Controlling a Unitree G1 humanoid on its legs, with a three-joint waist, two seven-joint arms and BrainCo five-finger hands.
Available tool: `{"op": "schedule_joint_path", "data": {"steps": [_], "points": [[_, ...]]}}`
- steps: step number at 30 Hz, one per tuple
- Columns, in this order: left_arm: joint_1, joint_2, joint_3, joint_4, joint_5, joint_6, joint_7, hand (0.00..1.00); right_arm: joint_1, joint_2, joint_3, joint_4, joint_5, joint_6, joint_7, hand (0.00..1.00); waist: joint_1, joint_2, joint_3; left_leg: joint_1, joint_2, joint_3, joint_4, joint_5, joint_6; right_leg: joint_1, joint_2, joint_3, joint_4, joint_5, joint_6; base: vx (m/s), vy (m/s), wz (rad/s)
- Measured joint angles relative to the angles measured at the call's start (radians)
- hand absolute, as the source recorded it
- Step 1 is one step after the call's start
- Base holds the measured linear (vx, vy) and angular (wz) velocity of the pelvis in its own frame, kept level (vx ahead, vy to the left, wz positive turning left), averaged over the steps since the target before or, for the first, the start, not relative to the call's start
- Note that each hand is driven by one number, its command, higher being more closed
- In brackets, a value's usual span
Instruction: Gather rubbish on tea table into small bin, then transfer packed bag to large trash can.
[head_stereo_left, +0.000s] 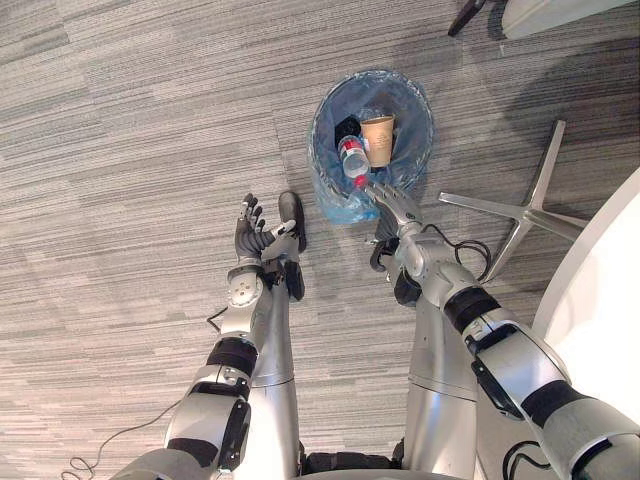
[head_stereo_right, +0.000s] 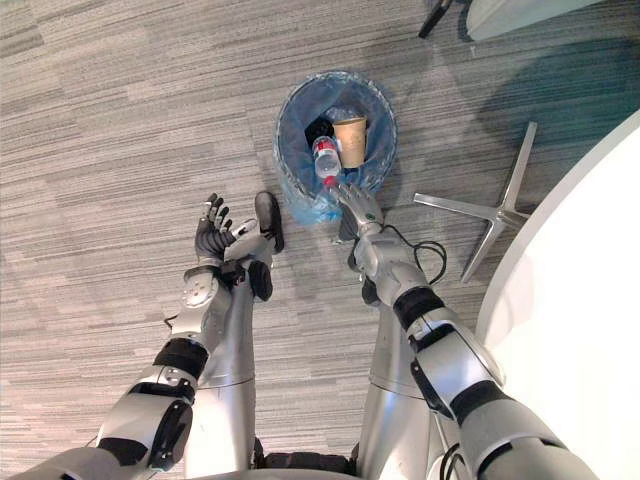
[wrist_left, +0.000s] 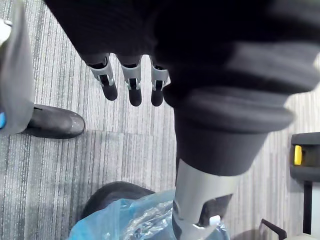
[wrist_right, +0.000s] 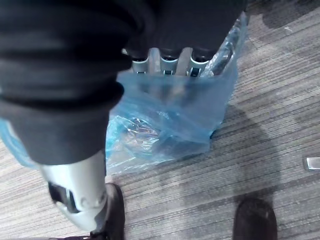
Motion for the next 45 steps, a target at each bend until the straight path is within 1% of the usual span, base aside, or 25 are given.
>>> {"op": "schedule_joint_path", "data": {"steps": [3, 8, 16, 18, 23, 27, 31, 34, 35, 37, 39, 40, 41, 43, 45], "points": [[0.0, -0.003, 0.001, -0.009, -0.012, 0.0, 0.0, 0.0, -0.015, 0.009, -0.002, 0.027, -0.007, 0.005, 0.0, 1.0, 0.004, 0.0, 0.0, -0.007, -0.002, -0.002, -0.002, 0.001, -0.001, -0.008, -0.002, -0.002, 0.003, -0.002, -0.004, -0.02, -0.007, 0.04], [-0.007, -0.018, 0.008, -0.018, -0.013, -0.005, 0.0, 0.0, -0.018, 0.014, -0.001, 0.037, -0.006, 0.018, 0.0, 1.0, 0.023, 0.0, 0.0, -0.017, -0.003, -0.006, -0.003, 0.006, -0.007, -0.02, -0.003, -0.004, 0.014, -0.008, -0.012, -0.02, -0.013, 0.04], [-0.007, -0.018, 0.01, -0.025, -0.014, -0.005, 0.001, 0.0, -0.018, 0.014, -0.001, 0.018, 0.045, 0.019, -0.007, 1.0, 0.023, 0.001, 0.0, -0.017, -0.001, -0.007, -0.002, 0.006, -0.008, -0.02, 0.0, -0.004, 0.015, -0.012, -0.006, -0.01, -0.003, 0.0], [-0.007, -0.018, 0.01, -0.025, -0.013, -0.004, 0.001, 0.0, -0.007, 0.015, -0.002, -0.022, 0.066, 0.017, -0.023, 1.0, 0.023, 0.001, 0.0, -0.016, 0.0, -0.007, -0.001, 0.007, -0.008, -0.018, 0.001, -0.004, 0.015, -0.012, -0.006, -0.03, -0.005, -0.01], [-0.005, -0.024, 0.011, -0.026, -0.013, 0.007, 0.002, 0.0, 0.004, 0.017, -0.024, -0.087, 0.094, 0.004, -0.029, 1.0, 0.023, 0.001, -0.001, -0.005, 0.0, -0.009, 0.001, 0.008, -0.01, -0.006, 0.003, -0.004, 0.016, -0.01, -0.01, -0.02, -0.005, -0.01], [0.012, -0.035, 0.014, -0.03, -0.012, 0.016, 0.002, 0.0, 0.042, 0.014, -0.04, -0.188, 0.126, 0.0, -0.032, 1.0, 0.02, 0.001, -0.001, 0.022, 0.005, -0.015, 0.011, 0.007, -0.01, 0.027, 0.008, -0.005, 0.017, -0.009, -0.011, -0.03, -0.009, -0.04], [0.041, -0.04, 0.014, -0.051, -0.011, 0.034, 0.0, 0.0, 0.115, 0.018, -0.041, -0.317, 0.166, -0.005, -0.036, 1.0, 0.019, 0.001, -0.002, 0.075, 0.01, -0.013, 0.011, 0.002, -0.007, 0.083, 0.01, -0.006, 0.014, -0.015, -0.001, -0.05, -0.014, -0.03], [0.068, -0.039, 0.014, -0.057, -0.011, 0.04, -0.001, 0.0, 0.172, 0.034, -0.05, -0.401, 0.203, -0.007, -0.041, 1.0, 0.013, -0.001, -0.002, 0.128, 0.014, -0.008, 0.008, -0.002, -0.009, 0.136, 0.012, -0.009, 0.008, -0.018, -0.002, -0.06, -0.012, -0.03], [0.096, -0.035, 0.013, -0.072, -0.01, 0.046, -0.001, 0.0, 0.232, 0.053, -0.077, -0.47, 0.227, -0.009, -0.041, 1.0, 0.004, -0.003, -0.003, 0.173, 0.016, -0.004, -0.007, -0.002, -0.009, 0.182, 0.013, -0.014, -0.007, -0.019, -0.003, -0.05, -0.015, 0.02], [0.128, -0.03, -0.002, -0.081, -0.008, 0.055, -0.002, 0.0, 0.284, 0.067, -0.091, -0.518, 0.25, -0.011, -0.04, 1.0, -0.007, -0.006, -0.004, 0.23, 0.017, 0.004, -0.025, -0.002, -0.009, 0.24, 0.013, -0.017, -0.025, -0.019, -0.003, -0.03, -0.008, 0.01], [0.174, -0.017, -0.038, -0.098, -0.004, 0.062, -0.005, 0.0, 0.358, 0.07, -0.095, -0.574, 0.288, -0.016, -0.038, 1.0, -0.007, -0.01, -0.006, 0.317, 0.018, 0.017, -0.056, -0.002, -0.009, 0.323, 0.014, -0.017, -0.056, -0.018, -0.002, 0.0, -0.007, -0.02], [0.206, -0.013, -0.053, -0.114, -0.001, 0.065, -0.013, 0.0, 0.408, 0.082, -0.108, -0.613, 0.316, -0.02, -0.032, 1.0, -0.006, -0.018, -0.011, 0.375, 0.018, 0.026, -0.079, -0.002, -0.009, 0.378, 0.015, -0.016, -0.08, -0.017, 0.0, 0.01, -0.013, -0.04], [0.225, -0.011, -0.054, -0.126, -0.001, 0.066, -0.02, 0.0, 0.43, 0.089, -0.111, -0.633, 0.326, -0.02, -0.027, 1.0, -0.006, -0.023, -0.015, 0.4, 0.019, 0.028, -0.091, -0.002, -0.009, 0.403, 0.018, -0.016, -0.093, -0.015, 0.002, 0.03, -0.015, -0.09], [0.277, 0.009, -0.072, -0.137, 0.001, 0.069, -0.035, 0.0, 0.503, 0.103, -0.112, -0.695, 0.38, -0.039, -0.008, 1.0, -0.006, -0.047, -0.031, 0.488, 0.023, 0.036, -0.131, -0.002, -0.009, 0.494, 0.03, -0.018, -0.146, -0.009, 0.012, 0.06, -0.01, -0.1], [0.323, 0.017, -0.075, -0.137, 0.011, 0.079, -0.047, 0.0, 0.567, 0.11, -0.112, -0.746, 0.401, -0.05, 0.014, 1.0, -0.006, -0.067, -0.042, 0.579, 0.024, 0.043, -0.172, -0.002, -0.009, 0.589, 0.039, -0.02, -0.202, 0.002, 0.015, 0.11, 0.005, -0.08]]}}
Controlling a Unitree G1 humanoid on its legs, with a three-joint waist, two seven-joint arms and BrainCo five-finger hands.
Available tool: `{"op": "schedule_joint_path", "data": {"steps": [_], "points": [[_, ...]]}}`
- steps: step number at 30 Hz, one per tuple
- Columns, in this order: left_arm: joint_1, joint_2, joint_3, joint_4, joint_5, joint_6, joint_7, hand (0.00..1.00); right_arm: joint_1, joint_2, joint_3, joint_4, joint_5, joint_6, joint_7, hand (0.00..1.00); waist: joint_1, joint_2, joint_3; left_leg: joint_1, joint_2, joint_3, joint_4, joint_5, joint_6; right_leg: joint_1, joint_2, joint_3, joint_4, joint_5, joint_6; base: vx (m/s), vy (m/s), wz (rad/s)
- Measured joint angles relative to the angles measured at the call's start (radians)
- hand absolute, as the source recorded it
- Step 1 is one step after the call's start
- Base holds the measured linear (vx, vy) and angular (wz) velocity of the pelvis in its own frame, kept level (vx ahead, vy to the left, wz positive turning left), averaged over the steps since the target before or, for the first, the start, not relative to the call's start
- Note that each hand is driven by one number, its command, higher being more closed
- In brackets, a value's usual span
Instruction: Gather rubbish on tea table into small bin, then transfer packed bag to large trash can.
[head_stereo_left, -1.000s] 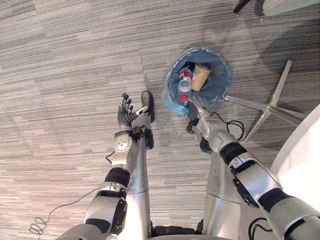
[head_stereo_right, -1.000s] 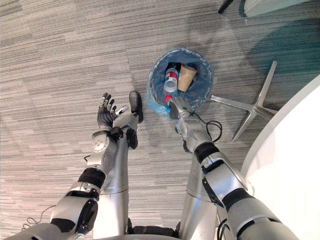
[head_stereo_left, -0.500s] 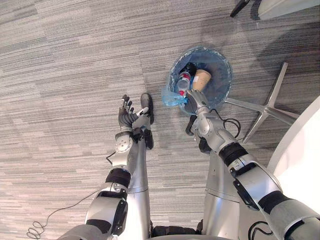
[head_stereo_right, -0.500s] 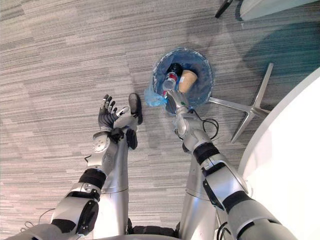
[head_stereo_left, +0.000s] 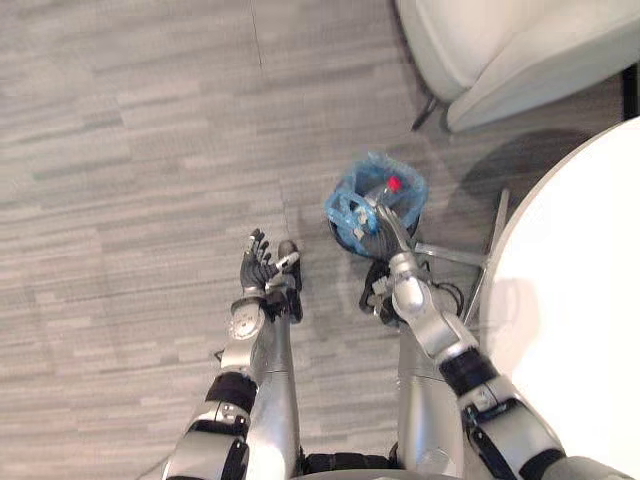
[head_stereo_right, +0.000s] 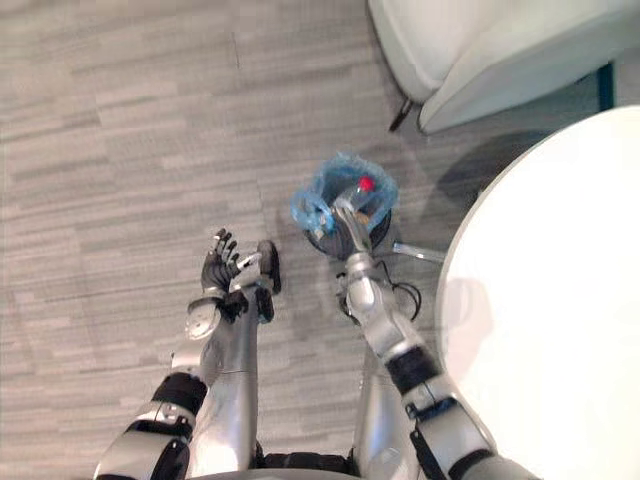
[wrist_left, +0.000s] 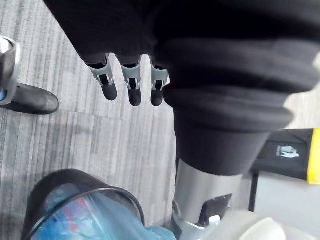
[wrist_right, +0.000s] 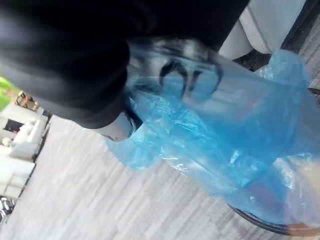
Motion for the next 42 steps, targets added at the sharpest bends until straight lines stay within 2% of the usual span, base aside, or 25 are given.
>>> {"op": "schedule_joint_path", "data": {"steps": [3, 7, 11, 12, 20, 22, 27, 34, 37, 42], "points": [[0.066, 0.017, -0.012, 0.006, 0.012, 0.005, -0.016, 0.0, 0.075, 0.021, 0.0, -0.053, 0.031, -0.013, 0.032, 1.0, 0.001, -0.027, -0.028, 0.122, -0.007, 0.025, -0.078, 0.003, -0.004, 0.113, 0.005, 0.007, -0.08, 0.017, 0.007, 0.12, 0.025, -0.11], [0.116, 0.036, -0.045, 0.096, 0.054, 0.011, -0.023, 0.0, 0.158, 0.021, 0.005, -0.049, 0.067, -0.038, 0.08, 1.0, 0.0, -0.025, -0.13, 0.243, -0.017, 0.037, -0.214, 0.023, -0.012, 0.231, 0.03, 0.014, -0.239, 0.065, 0.028, 0.16, 0.041, -0.12], [0.142, 0.062, -0.08, 0.154, 0.09, 0.012, -0.029, 0.0, 0.196, 0.016, 0.0, -0.045, 0.097, -0.045, 0.118, 1.0, -0.01, -0.023, -0.192, 0.363, -0.038, 0.046, -0.36, 0.073, -0.006, 0.339, 0.04, 0.015, -0.372, 0.111, 0.027, 0.2, 0.039, -0.03], [0.151, 0.065, -0.087, 0.163, 0.102, 0.012, -0.037, 0.0, 0.199, 0.014, 0.0, -0.045, 0.107, -0.046, 0.128, 1.0, -0.023, -0.022, -0.205, 0.4, -0.045, 0.048, -0.397, 0.089, -0.001, 0.372, 0.04, 0.012, -0.404, 0.119, 0.03, 0.16, 0.023, 0.04], [0.207, 0.066, -0.108, 0.147, 0.177, 0.007, -0.042, 0.0, 0.26, 0.011, -0.018, -0.045, 0.147, -0.084, 0.167, 1.0, -0.027, 0.033, -0.31, 0.58, -0.063, 0.05, -0.56, 0.119, -0.013, 0.57, 0.059, -0.005, -0.598, 0.167, 0.052, 0.16, 0.035, 0.02], [0.223, 0.066, -0.118, 0.126, 0.186, 0.004, -0.043, 0.0, 0.26, 0.011, -0.018, -0.045, 0.155, -0.085, 0.185, 1.0, -0.027, 0.043, -0.325, 0.609, -0.066, 0.05, -0.587, 0.126, -0.016, 0.594, 0.061, -0.007, -0.612, 0.168, 0.052, 0.07, 0.007, 0.02], [0.257, 0.068, -0.145, 0.066, 0.199, 0.003, -0.045, 0.0, 0.263, 0.011, -0.017, -0.045, 0.179, -0.085, 0.204, 1.0, -0.026, 0.048, -0.333, 0.653, -0.072, 0.041, -0.62, 0.138, -0.02, 0.642, 0.069, -0.014, -0.648, 0.179, 0.053, 0.01, 0.009, 0.03], [0.334, 0.096, -0.157, -0.25, 0.242, -0.008, -0.044, 0.0, 0.261, -0.006, 0.005, -0.047, 0.273, -0.093, 0.232, 1.0, -0.023, 0.058, -0.353, 0.675, -0.076, 0.027, -0.659, 0.151, -0.012, 0.666, 0.073, -0.023, -0.675, 0.193, 0.055, -0.01, 0.011, 0.05], [0.335, 0.131, -0.186, -0.346, 0.301, -0.038, -0.043, 0.0, 0.249, -0.043, 0.041, -0.051, 0.321, -0.106, 0.255, 1.0, -0.023, 0.065, -0.372, 0.683, -0.076, 0.025, -0.659, 0.151, -0.012, 0.675, 0.073, -0.02, -0.679, 0.194, 0.056, 0.0, 0.007, 0.01], [0.317, 0.146, -0.237, -0.356, 0.402, -0.065, -0.044, 0.0, 0.191, -0.074, 0.083, -0.054, 0.361, -0.121, 0.274, 1.0, -0.024, 0.071, -0.389, 0.699, -0.074, 0.032, -0.659, 0.153, -0.009, 0.692, 0.08, -0.009, -0.692, 0.199, 0.05, 0.02, 0.004, -0.06]]}}
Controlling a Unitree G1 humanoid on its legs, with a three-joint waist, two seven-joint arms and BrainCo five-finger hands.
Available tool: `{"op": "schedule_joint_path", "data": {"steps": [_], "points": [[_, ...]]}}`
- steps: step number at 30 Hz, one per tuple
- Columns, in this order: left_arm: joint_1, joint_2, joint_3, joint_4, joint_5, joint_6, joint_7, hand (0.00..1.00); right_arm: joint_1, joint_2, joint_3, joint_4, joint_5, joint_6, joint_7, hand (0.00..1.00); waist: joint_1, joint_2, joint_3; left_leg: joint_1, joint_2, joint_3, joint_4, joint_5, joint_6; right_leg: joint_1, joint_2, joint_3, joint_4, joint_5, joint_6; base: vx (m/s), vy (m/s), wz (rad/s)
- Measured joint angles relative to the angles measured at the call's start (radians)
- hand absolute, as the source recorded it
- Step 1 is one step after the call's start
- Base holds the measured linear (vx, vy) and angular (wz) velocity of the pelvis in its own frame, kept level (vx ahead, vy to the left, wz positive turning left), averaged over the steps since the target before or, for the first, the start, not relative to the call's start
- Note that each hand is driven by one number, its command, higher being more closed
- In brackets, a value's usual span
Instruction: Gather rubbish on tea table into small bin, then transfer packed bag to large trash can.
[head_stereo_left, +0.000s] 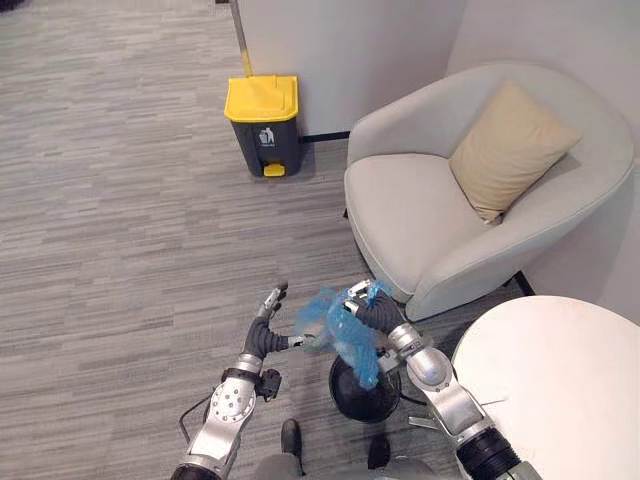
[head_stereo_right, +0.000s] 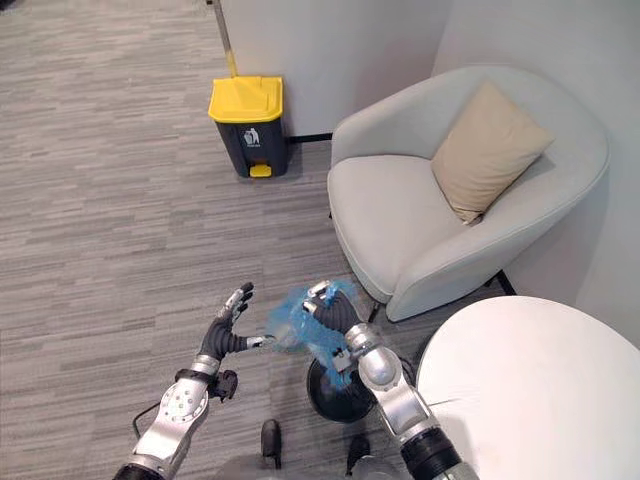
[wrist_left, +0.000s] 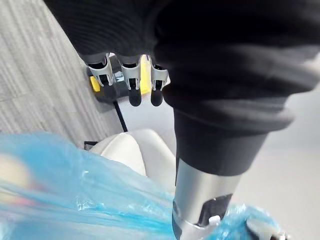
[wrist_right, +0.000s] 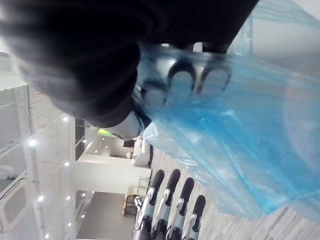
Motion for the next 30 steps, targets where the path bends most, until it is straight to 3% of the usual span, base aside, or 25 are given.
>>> {"op": "schedule_joint_path", "data": {"steps": [12, 19, 30], "points": [[-0.109, 0.034, -0.126, -0.008, 0.068, -0.004, -0.041, 0.0, -0.12, -0.025, 0.066, -0.019, 0.056, 0.0, 0.021, 1.0, -0.003, 0.001, 0.0, 0.02, 0.015, 0.018, 0.0, 0.0, 0.0, 0.006, 0.023, 0.027, -0.001, 0.007, -0.011, 0.0, -0.005, -0.06], [-0.159, 0.04, -0.143, -0.002, 0.157, -0.004, -0.014, 0.0, -0.146, -0.034, 0.075, -0.078, 0.088, -0.002, 0.043, 1.0, -0.004, 0.0, -0.001, 0.024, 0.018, 0.032, -0.001, 0.0, 0.0, 0.011, 0.029, 0.044, -0.023, 0.024, -0.015, 0.01, 0.003, -0.08], [-0.183, 0.032, -0.143, 0.077, 0.187, 0.0, 0.008, 0.0, -0.197, -0.042, 0.127, -0.155, 0.205, -0.002, 0.077, 1.0, -0.005, -0.012, -0.037, 0.029, 0.017, 0.043, -0.001, 0.0, 0.0, 0.016, 0.03, 0.059, -0.04, 0.038, -0.014, 0.0, 0.008, -0.04]]}}
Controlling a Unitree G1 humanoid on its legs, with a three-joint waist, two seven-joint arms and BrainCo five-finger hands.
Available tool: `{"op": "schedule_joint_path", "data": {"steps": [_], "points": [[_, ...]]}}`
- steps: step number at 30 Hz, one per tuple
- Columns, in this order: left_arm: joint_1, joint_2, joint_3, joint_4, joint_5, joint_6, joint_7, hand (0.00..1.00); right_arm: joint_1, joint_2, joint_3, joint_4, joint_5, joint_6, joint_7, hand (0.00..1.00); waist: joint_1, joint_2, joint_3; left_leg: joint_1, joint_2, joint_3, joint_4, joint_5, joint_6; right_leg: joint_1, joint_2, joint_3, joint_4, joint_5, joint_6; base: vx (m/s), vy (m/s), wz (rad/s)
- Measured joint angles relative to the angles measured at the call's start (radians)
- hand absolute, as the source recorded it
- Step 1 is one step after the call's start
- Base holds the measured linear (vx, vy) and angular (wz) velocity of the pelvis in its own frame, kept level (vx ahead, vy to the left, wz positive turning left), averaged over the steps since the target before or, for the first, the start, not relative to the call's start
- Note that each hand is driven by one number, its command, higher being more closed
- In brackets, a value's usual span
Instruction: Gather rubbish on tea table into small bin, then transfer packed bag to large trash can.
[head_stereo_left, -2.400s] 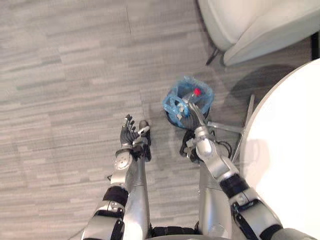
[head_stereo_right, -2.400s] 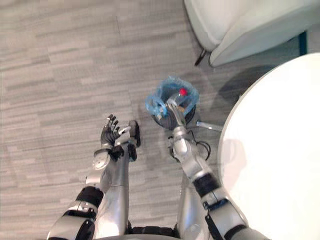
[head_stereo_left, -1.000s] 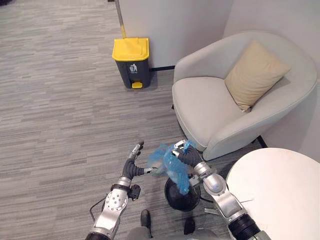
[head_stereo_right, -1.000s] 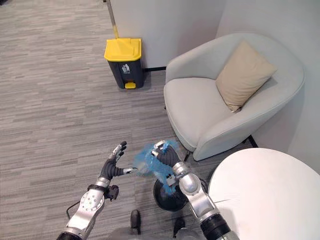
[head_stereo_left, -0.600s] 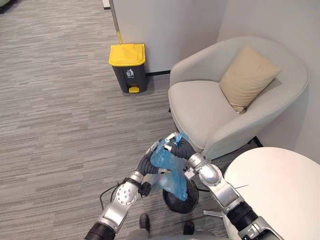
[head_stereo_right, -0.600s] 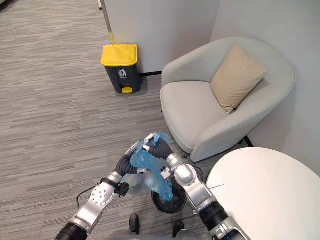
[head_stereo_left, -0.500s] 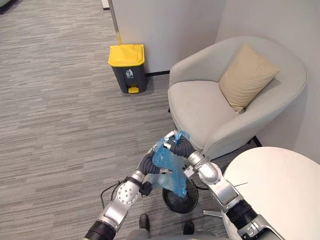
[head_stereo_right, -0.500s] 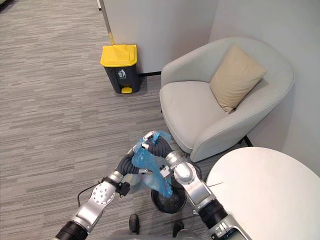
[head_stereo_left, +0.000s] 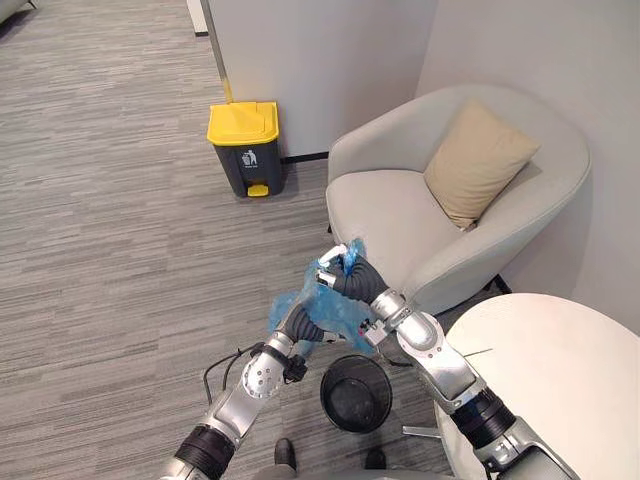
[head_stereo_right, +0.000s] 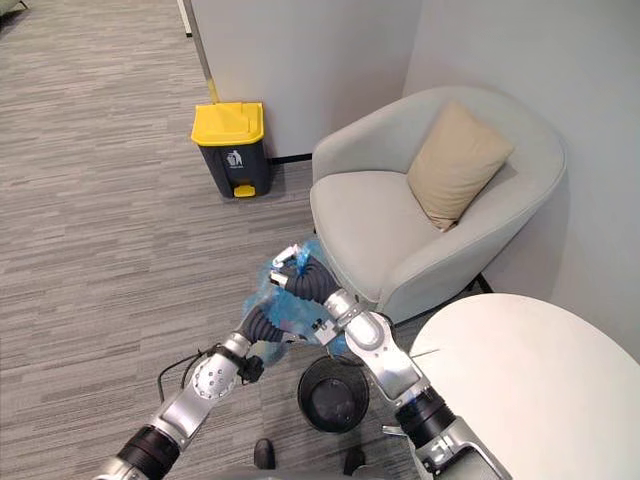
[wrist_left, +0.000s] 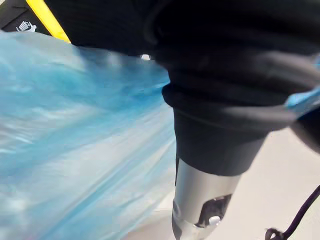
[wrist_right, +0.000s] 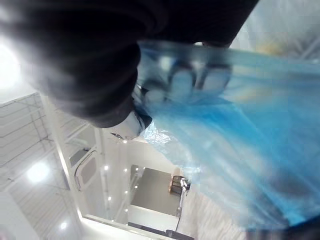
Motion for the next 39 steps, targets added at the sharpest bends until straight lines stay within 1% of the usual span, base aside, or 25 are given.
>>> {"op": "schedule_joint_path", "data": {"steps": [4, 8, 12, 13, 21, 25, 28, 31, 36, 38, 39], "points": [[-0.001, -0.015, -0.001, 0.028, 0.0, 0.003, -0.001, 0.0, -0.049, 0.002, 0.024, -0.014, 0.021, -0.002, 0.003, 1.0, 0.003, -0.004, -0.003, 0.0, 0.0, 0.001, 0.0, 0.0, 0.0, 0.003, 0.0, 0.002, -0.01, 0.008, 0.0, 0.0, 0.002, -0.01], [-0.001, -0.025, -0.008, 0.063, 0.003, 0.005, -0.002, 0.0, -0.057, 0.004, 0.025, -0.014, 0.039, -0.002, 0.003, 1.0, 0.002, -0.012, -0.008, 0.0, 0.0, 0.001, 0.0, 0.0, 0.0, 0.003, 0.001, 0.002, -0.01, 0.008, 0.0, 0.0, 0.0, 0.0], [-0.006, -0.048, -0.024, 0.096, 0.008, 0.015, -0.004, 0.0, -0.059, 0.007, 0.04, -0.014, 0.042, -0.002, 0.002, 1.0, 0.003, -0.013, -0.008, 0.0, -0.001, 0.001, 0.0, 0.0, 0.0, 0.003, 0.0, 0.003, -0.01, 0.009, 0.001, 0.0, 0.0, 0.0], [-0.006, -0.054, -0.036, 0.097, 0.008, 0.021, -0.003, 1.0, -0.062, 0.008, 0.053, -0.014, 0.049, -0.002, 0.001, 1.0, 0.003, -0.013, -0.008, 0.0, -0.001, 0.001, 0.0, 0.0, 0.0, 0.003, 0.0, 0.003, -0.01, 0.009, 0.0, 0.0, 0.0, 0.0], [-0.031, -0.079, -0.049, 0.116, 0.008, 0.025, 0.024, 1.0, -0.117, 0.02, 0.114, -0.014, 0.085, 0.003, 0.002, 1.0, 0.003, -0.013, -0.009, 0.0, -0.001, -0.003, 0.0, 0.001, 0.0, 0.004, 0.0, 0.001, -0.011, 0.009, 0.001, 0.0, 0.0, 0.0], [-0.066, -0.087, -0.06, 0.138, -0.003, 0.025, 0.047, 1.0, -0.137, 0.027, 0.156, -0.014, 0.13, 0.003, 0.006, 1.0, 0.003, -0.014, -0.01, 0.001, -0.001, -0.006, 0.0, 0.001, -0.001, 0.008, 0.001, -0.001, -0.013, 0.01, 0.0, 0.0, 0.0, 0.0], [-0.09, -0.1, -0.087, 0.168, -0.001, 0.025, 0.087, 1.0, -0.139, 0.033, 0.183, -0.013, 0.144, 0.003, 0.005, 1.0, 0.003, -0.018, -0.014, 0.001, -0.001, -0.006, 0.0, 0.001, -0.001, 0.008, 0.001, -0.001, -0.013, 0.01, 0.0, 0.0, 0.0, 0.0], [-0.092, -0.105, -0.087, 0.169, -0.001, 0.043, 0.088, 1.0, -0.138, 0.033, 0.187, -0.013, 0.144, 0.003, 0.002, 1.0, 0.002, -0.018, -0.015, 0.001, -0.001, -0.007, 0.0, 0.001, -0.001, 0.008, 0.001, -0.002, -0.013, 0.009, 0.0, 0.0, 0.0, 0.0], [-0.091, -0.105, -0.085, 0.168, -0.004, 0.045, 0.088, 1.0, -0.138, 0.033, 0.187, -0.013, 0.136, 0.003, 0.003, 1.0, 0.002, -0.018, -0.015, 0.001, -0.001, -0.009, 0.0, 0.001, -0.001, 0.008, 0.001, -0.002, -0.013, 0.009, 0.0, 0.0, 0.0, 0.0], [-0.091, -0.105, -0.08, 0.167, -0.023, 0.045, 0.086, 1.0, -0.138, 0.033, 0.187, -0.013, 0.125, 0.003, 0.004, 1.0, 0.002, -0.018, -0.015, 0.001, -0.001, -0.01, 0.0, 0.001, -0.001, 0.008, 0.001, -0.002, -0.013, 0.009, 0.0, 0.0, 0.0, 0.0], [-0.089, -0.106, -0.077, 0.164, -0.025, 0.045, 0.086, 1.0, -0.138, 0.036, 0.187, -0.013, 0.119, 0.003, 0.004, 0.0, 0.002, -0.018, -0.015, 0.001, -0.002, -0.01, 0.0, 0.001, -0.001, 0.008, 0.001, -0.002, -0.013, 0.009, 0.0, 0.0, 0.0, 0.0]]}}
